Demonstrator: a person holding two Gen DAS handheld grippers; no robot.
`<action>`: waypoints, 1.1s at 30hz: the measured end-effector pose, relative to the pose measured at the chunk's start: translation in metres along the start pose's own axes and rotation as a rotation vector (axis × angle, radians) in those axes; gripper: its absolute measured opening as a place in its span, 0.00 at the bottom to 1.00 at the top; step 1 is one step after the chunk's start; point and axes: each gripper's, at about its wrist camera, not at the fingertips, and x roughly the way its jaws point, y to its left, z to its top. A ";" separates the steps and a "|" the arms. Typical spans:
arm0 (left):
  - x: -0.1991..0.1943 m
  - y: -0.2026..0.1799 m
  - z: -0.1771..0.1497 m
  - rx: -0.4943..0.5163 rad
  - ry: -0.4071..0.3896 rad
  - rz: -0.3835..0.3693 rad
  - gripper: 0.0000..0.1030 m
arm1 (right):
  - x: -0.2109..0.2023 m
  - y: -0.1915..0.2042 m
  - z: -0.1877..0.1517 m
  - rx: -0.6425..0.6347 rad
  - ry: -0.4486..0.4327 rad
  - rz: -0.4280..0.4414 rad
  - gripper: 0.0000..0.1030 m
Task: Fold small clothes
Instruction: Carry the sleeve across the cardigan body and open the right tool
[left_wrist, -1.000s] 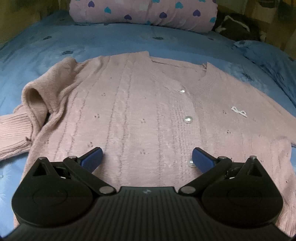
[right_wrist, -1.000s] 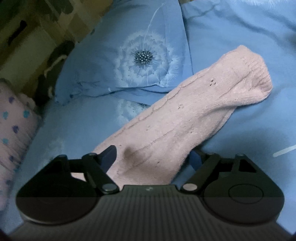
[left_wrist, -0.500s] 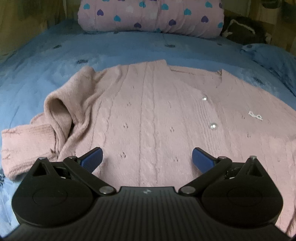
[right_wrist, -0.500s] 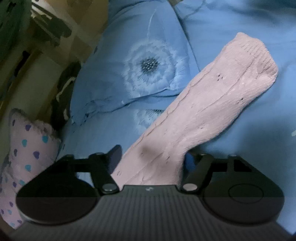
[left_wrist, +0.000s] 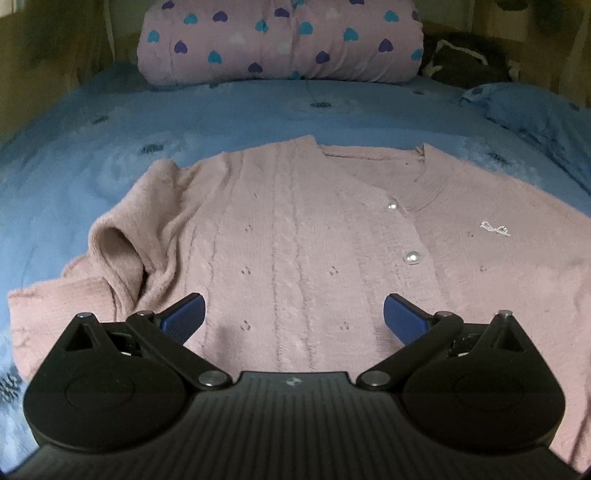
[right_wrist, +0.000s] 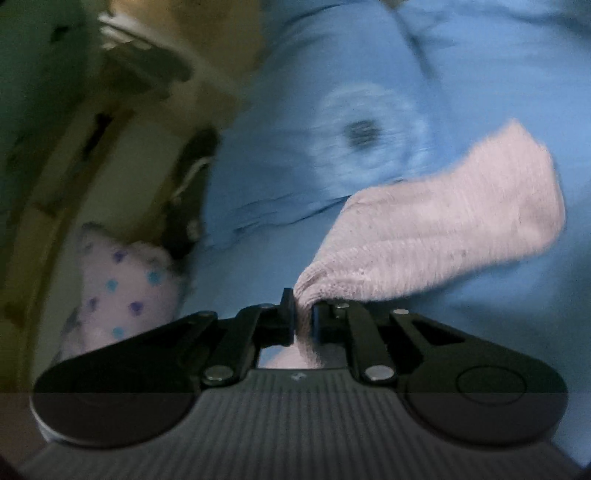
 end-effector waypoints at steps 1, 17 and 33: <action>0.000 0.001 0.000 -0.013 0.007 -0.006 1.00 | -0.002 0.006 -0.002 -0.008 0.010 0.026 0.12; -0.008 0.028 0.002 -0.048 -0.016 0.027 1.00 | -0.023 0.109 -0.081 -0.220 0.168 0.329 0.11; 0.003 0.060 0.007 -0.089 -0.035 0.028 1.00 | -0.010 0.144 -0.186 -0.518 0.384 0.389 0.12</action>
